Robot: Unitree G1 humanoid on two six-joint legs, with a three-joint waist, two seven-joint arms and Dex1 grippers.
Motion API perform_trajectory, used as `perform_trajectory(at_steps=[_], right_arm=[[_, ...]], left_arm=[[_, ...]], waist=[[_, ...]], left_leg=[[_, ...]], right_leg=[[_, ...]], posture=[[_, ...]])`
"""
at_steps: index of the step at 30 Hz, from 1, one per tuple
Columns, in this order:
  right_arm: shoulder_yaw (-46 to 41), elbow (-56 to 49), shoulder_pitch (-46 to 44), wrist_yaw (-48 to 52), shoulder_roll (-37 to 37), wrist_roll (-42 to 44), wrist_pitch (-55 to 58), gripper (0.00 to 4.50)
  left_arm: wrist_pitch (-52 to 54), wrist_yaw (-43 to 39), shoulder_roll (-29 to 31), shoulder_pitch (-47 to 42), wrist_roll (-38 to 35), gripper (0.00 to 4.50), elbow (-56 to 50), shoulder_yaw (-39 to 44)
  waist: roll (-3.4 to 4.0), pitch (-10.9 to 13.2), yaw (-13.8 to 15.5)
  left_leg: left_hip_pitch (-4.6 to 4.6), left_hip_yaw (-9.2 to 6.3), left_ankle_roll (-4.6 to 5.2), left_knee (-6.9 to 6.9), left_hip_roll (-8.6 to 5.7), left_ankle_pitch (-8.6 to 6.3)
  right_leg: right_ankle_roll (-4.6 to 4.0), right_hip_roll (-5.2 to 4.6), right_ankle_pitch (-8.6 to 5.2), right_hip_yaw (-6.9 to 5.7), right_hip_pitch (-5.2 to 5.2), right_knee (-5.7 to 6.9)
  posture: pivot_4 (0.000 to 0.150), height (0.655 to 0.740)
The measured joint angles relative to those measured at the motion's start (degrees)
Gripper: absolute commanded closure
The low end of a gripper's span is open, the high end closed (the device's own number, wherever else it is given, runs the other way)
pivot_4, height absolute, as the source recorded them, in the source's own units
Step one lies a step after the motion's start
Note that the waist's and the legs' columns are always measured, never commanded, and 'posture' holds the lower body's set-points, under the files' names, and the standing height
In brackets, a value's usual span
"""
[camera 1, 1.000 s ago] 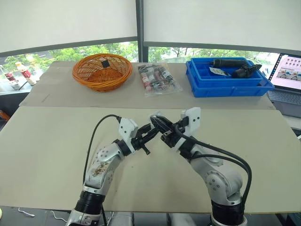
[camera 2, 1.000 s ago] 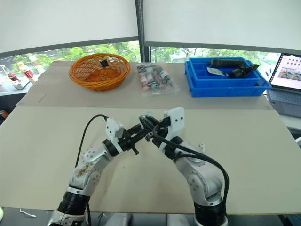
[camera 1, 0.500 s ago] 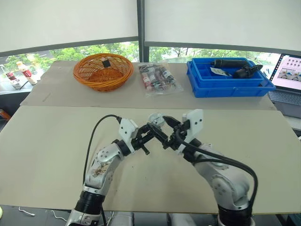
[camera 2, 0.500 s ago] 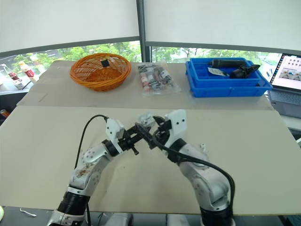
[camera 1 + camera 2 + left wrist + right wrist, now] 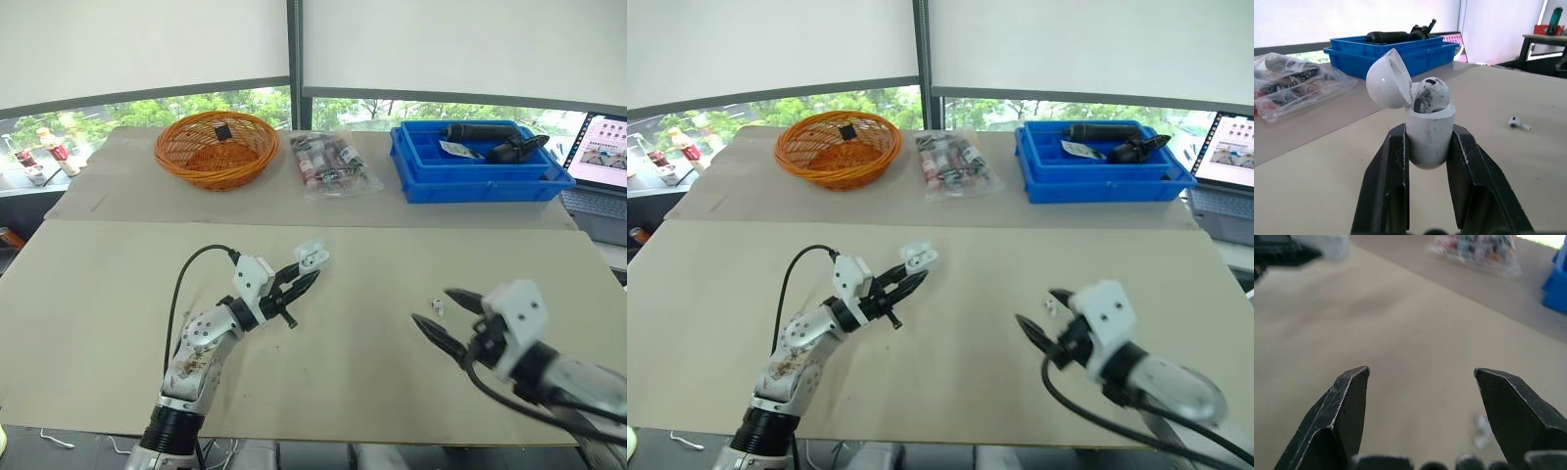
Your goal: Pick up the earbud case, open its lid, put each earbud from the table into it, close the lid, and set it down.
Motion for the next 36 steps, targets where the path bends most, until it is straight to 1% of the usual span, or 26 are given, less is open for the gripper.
perform_trajectory(at_steps=[2, 4, 7, 9, 11, 12, 15, 18, 21, 27, 31, 33, 36], right_arm=[[-4.16, 3.09, 7.38, 2.60, 1.19, -2.19, -5.36, 0.72], [-6.88, 6.86, 12.35, 4.44, 2.57, -3.81, -9.13, 0.72], [-9.67, 11.89, 17.27, 6.93, 3.87, -5.48, -14.57, 0.72], [-11.16, 14.81, 18.60, 8.14, 4.68, -5.87, -16.90, 0.72], [-11.73, 16.33, 19.24, 8.69, 4.70, -6.09, -17.98, 0.17], [-11.94, 16.75, 19.37, 8.93, 4.78, -6.24, -18.38, 0.00], [-12.14, 16.97, 19.20, 9.37, 4.93, -6.25, -18.74, 0.00], [-12.06, 16.73, 16.91, 8.42, 4.93, -6.27, -18.36, 0.00], [-9.86, 14.38, 12.19, 5.32, 4.95, -6.21, -14.93, 0.00], [-0.78, 10.57, 0.71, -1.55, 5.61, -5.57, -6.27, 0.00], [4.54, 13.32, -8.31, -7.85, 7.13, -9.02, -2.35, 0.00], [6.80, 15.70, -10.86, -9.71, 7.99, -10.32, -1.04, 0.00], [9.58, 20.06, -14.21, -13.08, 11.41, -12.05, -0.13, 0.00]], left_arm=[[-0.95, -0.25, 0.14, 0.45, 0.06, 3.96, -0.10, -0.17], [-1.05, -0.25, 0.64, 1.34, 0.22, 3.96, -0.08, -0.05], [-1.20, -0.24, 0.78, 1.78, 0.36, 3.96, -0.07, -0.02], [-2.16, -0.32, 0.89, 1.97, 0.70, 3.96, -0.07, -0.07], [-2.77, -0.44, 1.08, 2.16, 1.20, 3.96, -0.06, -0.08], [-2.99, -0.47, 1.11, 2.24, 1.21, 3.96, -0.03, -0.08], [-3.10, -0.53, 1.11, 2.26, 1.22, 3.96, 0.09, -0.08], [-3.11, -0.54, 1.14, 2.26, 1.24, 3.96, 0.37, -0.07], [-3.11, -0.53, 1.17, 2.31, 1.26, 3.96, 0.50, -0.11], [-3.11, -0.50, 1.04, 2.43, 1.34, 3.96, 0.54, -0.54], [-3.10, -0.43, 0.93, 2.48, 1.38, 3.96, 0.64, -0.68], [-3.10, -0.34, 0.88, 2.55, 1.44, 3.96, 0.65, -0.82], [-3.09, -0.25, 0.80, 2.64, 1.51, 3.96, 0.64, -1.08]], waist=[[-0.01, 0.00, 0.19], [0.00, 0.00, 0.34], [-0.01, 0.01, 0.30], [-0.01, 0.01, 0.16], [0.00, 0.01, 0.13], [0.00, 0.02, 0.13], [0.00, 0.01, 0.15], [0.00, 0.01, 0.12], [0.01, 0.01, 0.05], [0.01, 0.01, 0.05], [0.01, 0.01, 0.23], [0.01, 0.01, 0.47], [0.03, 0.00, 0.61]], left_leg=[[0.11, 0.00, 0.00, -0.01, 0.02, 0.00], [0.18, 0.04, 0.00, -0.01, 0.00, 0.00], [0.28, 0.09, 0.00, -0.01, 0.02, 0.00], [0.44, 0.10, 0.00, -0.02, 0.02, -0.01], [0.60, 0.11, 0.01, -0.06, 0.03, -0.01], [0.64, 0.11, 0.01, -0.07, 0.03, -0.01], [0.67, 0.11, 0.00, -0.07, 0.02, -0.01], [0.67, 0.11, 0.00, -0.06, 0.02, -0.01], [0.67, 0.11, 0.00, -0.07, 0.03, -0.01], [0.67, 0.09, 0.00, -0.06, 0.01, -0.01], [0.65, 0.08, 0.00, -0.07, 0.01, -0.01], [0.62, 0.07, 0.01, -0.08, 0.01, -0.01], [0.56, 0.07, 0.03, -0.09, 0.02, -0.02]], right_leg=[[0.00, 0.01, -0.01, -0.02, 0.12, -0.01], [0.01, 0.00, -0.02, 0.03, 0.19, -0.03], [0.01, 0.01, -0.02, 0.06, 0.31, -0.06], [0.01, 0.01, -0.04, 0.07, 0.47, -0.06], [0.01, 0.02, -0.07, 0.07, 0.63, -0.08], [0.02, 0.02, -0.08, 0.08, 0.66, -0.09], [0.13, 0.01, -0.15, 0.08, 0.70, -0.10], [0.06, 0.01, -0.11, 0.09, 0.72, -0.12], [0.02, 0.02, -0.08, 0.08, 0.71, -0.12], [0.02, 0.00, -0.08, 0.08, 0.72, -0.14], [0.02, -0.01, -0.07, 0.06, 0.70, -0.18], [0.02, 0.00, -0.07, 0.04, 0.67, -0.20], [0.02, -0.01, -0.08, 0.05, 0.64, -0.26]], posture=[[0.150, 0.6940], [0.150, 0.6940], [0.150, 0.6940], [0.150, 0.6940], [0.150, 0.6940], [0.150, 0.6940], [0.150, 0.6940], [0.150, 0.6940], [0.150, 0.6940], [0.150, 0.6940], [0.150, 0.6940], [0.150, 0.6940], [0.150, 0.6940]])
